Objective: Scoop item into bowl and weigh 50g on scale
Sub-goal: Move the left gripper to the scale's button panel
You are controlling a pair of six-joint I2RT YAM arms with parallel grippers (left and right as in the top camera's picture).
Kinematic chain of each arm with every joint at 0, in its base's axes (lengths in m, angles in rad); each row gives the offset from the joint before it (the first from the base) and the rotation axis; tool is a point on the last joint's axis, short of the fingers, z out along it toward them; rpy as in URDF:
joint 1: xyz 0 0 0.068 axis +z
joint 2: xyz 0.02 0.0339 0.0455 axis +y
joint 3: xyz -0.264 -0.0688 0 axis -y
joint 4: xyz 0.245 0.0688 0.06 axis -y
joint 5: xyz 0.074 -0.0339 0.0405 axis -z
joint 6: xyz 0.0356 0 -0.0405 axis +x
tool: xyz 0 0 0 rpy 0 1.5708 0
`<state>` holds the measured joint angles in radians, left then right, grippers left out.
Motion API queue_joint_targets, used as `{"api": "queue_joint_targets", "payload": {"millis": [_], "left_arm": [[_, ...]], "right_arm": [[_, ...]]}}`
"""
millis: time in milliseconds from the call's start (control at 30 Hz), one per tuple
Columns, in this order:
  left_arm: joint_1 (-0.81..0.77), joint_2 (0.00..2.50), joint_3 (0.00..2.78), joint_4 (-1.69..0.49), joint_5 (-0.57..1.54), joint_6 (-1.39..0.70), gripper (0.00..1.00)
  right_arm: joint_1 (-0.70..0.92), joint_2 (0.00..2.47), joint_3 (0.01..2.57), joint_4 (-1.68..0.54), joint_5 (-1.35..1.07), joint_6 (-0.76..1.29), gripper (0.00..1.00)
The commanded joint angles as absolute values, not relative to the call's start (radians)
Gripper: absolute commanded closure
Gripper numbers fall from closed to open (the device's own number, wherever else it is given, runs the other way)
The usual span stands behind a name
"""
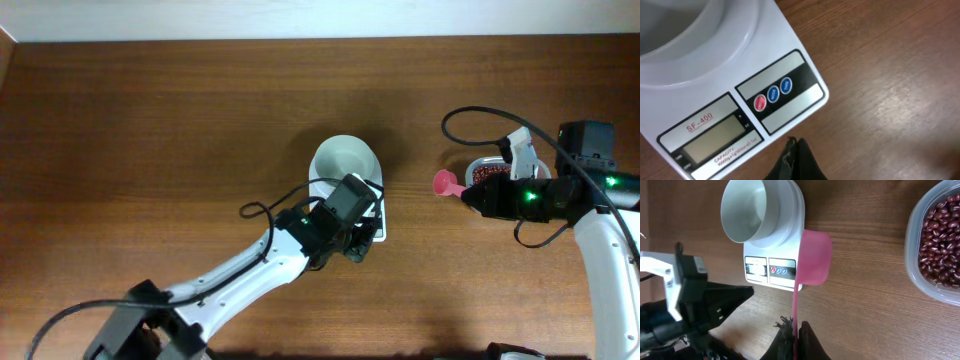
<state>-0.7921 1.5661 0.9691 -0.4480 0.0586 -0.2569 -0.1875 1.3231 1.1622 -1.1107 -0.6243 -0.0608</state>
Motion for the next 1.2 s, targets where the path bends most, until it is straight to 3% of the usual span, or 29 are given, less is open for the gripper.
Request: {"api": "queue_joint_targets", "payload": {"millis": [0,667,1167], "left_arm": [[-0.801,1.638,0.962,-0.384,0.028,-0.253,1.00],[-0.838,1.760,0.948,-0.280,-0.201,-0.326,1.00],[-0.838,1.806,0.948,-0.263,-0.207,-0.348,1.00]], "right_arm": [[-0.192,1.316,1.168,-1.104,-0.615,-0.075,0.96],[-0.192,1.316,1.168,-1.105,-0.590,-0.075,0.96],[-0.192,1.316,1.168,-1.105,-0.590,-0.075,0.96]]}}
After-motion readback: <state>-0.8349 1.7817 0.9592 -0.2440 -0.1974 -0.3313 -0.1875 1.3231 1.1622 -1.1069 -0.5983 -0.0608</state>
